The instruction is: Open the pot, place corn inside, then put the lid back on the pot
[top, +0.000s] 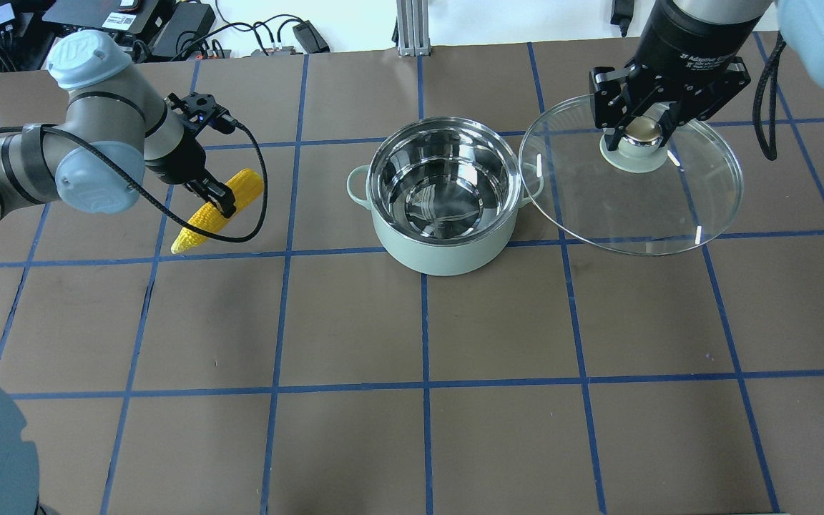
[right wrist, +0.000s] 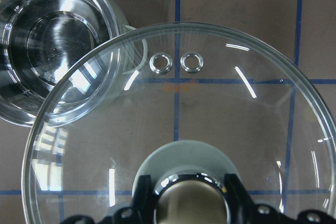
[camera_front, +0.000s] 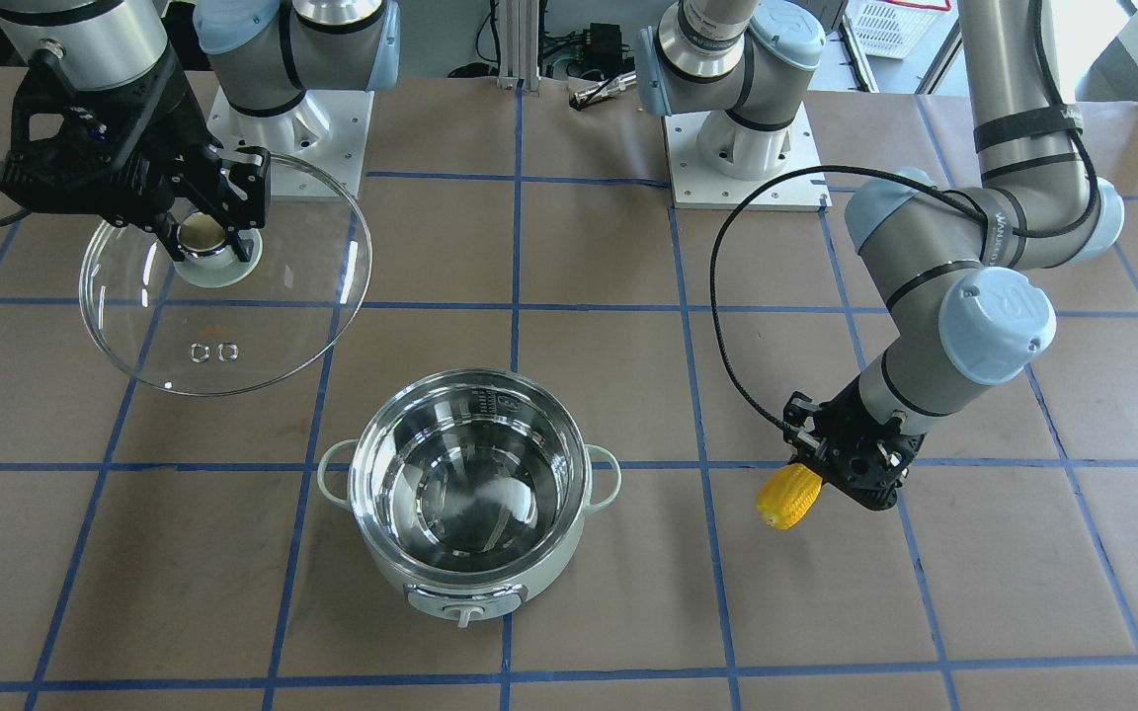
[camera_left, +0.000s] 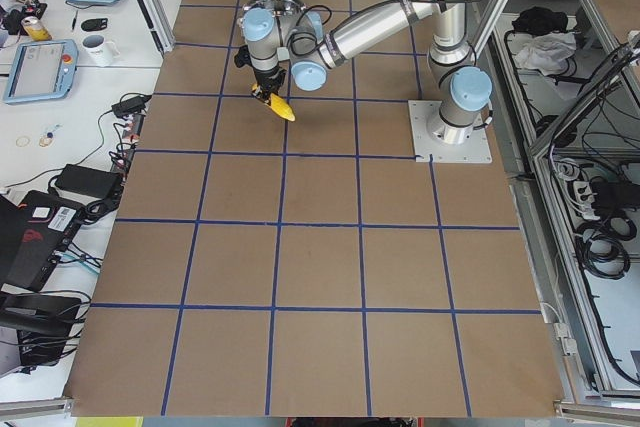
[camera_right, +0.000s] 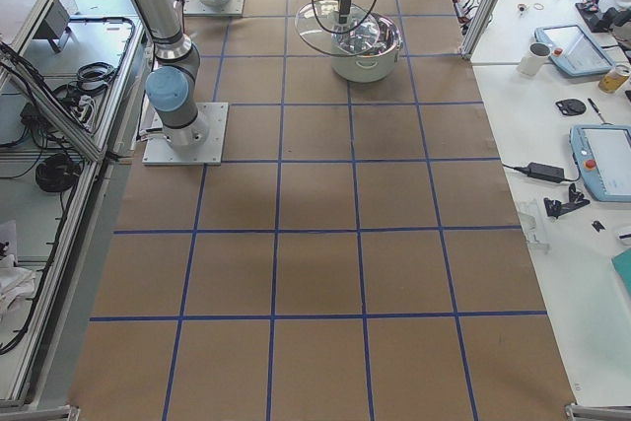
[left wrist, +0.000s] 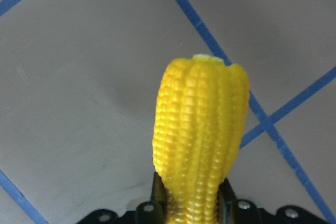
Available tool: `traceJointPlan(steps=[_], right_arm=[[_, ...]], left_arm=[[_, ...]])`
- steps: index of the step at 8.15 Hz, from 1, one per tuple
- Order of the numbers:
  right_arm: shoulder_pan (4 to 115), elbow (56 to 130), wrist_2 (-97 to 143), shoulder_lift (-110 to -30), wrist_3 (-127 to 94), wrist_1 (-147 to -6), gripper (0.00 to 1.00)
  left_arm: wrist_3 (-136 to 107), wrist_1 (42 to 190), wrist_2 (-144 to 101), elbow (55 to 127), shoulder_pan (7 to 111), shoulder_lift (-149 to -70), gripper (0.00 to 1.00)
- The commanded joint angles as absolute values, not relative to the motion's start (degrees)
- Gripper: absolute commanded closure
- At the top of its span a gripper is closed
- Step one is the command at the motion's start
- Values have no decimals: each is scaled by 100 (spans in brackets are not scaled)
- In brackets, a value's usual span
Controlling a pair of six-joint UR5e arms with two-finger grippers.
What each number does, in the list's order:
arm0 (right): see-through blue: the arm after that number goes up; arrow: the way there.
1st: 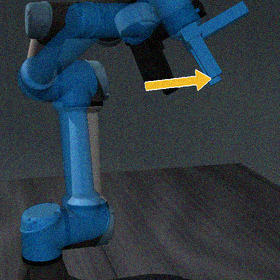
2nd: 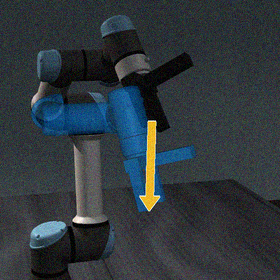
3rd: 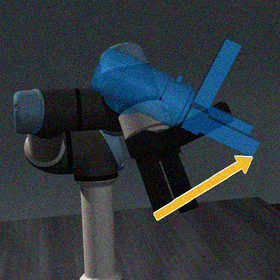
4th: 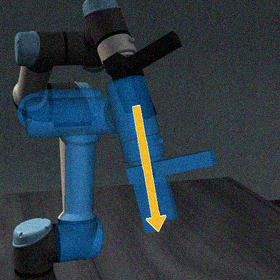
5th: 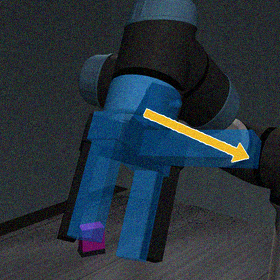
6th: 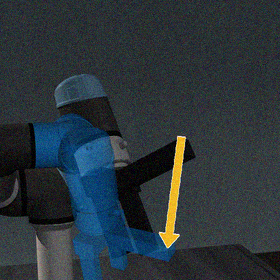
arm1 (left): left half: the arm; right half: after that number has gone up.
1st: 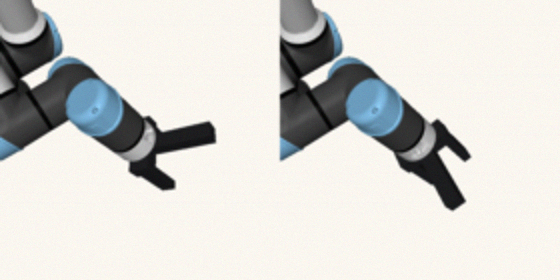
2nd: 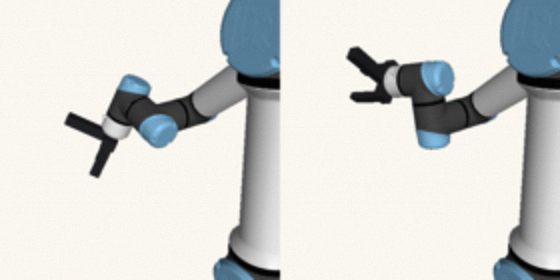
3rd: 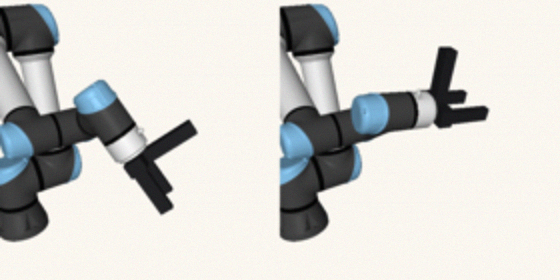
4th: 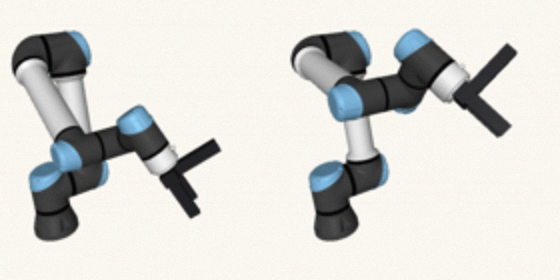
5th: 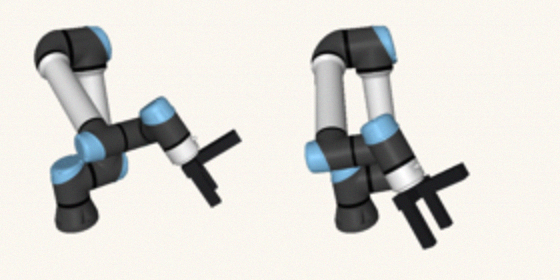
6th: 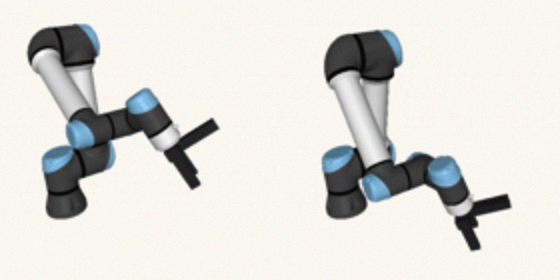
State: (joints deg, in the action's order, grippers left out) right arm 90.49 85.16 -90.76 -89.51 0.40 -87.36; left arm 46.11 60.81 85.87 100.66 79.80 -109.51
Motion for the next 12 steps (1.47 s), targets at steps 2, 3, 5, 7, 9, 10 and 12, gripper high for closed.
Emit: traceJointPlan(steps=[2,3,5,7,9,10,12], right_arm=[[9061,8517,-9045,-8991,62,-8640,65],[9062,8517,-9053,-8991,62,-8640,65],[9053,8517,-9061,-8991,70,-8640,65],[9053,8517,-9062,-8991,70,-8640,65],[9053,8517,-9070,-8991,70,-8648,65],[9053,8517,-9062,-8991,70,-8640,65],[9044,8517,-9061,-8991,70,-8657,66]], left_arm=[[2844,6492,8552,9644,8717,-10626,89],[2386,7191,8526,9241,8971,-10600,89],[1141,7935,8517,8388,9402,-10704,90],[-327,7814,8402,7878,9877,-10993,90],[-1332,7779,8411,7420,10237,-11319,88],[-1658,7569,8437,7314,10396,-11468,88],[-2203,7497,8455,7155,10713,-11715,89]])
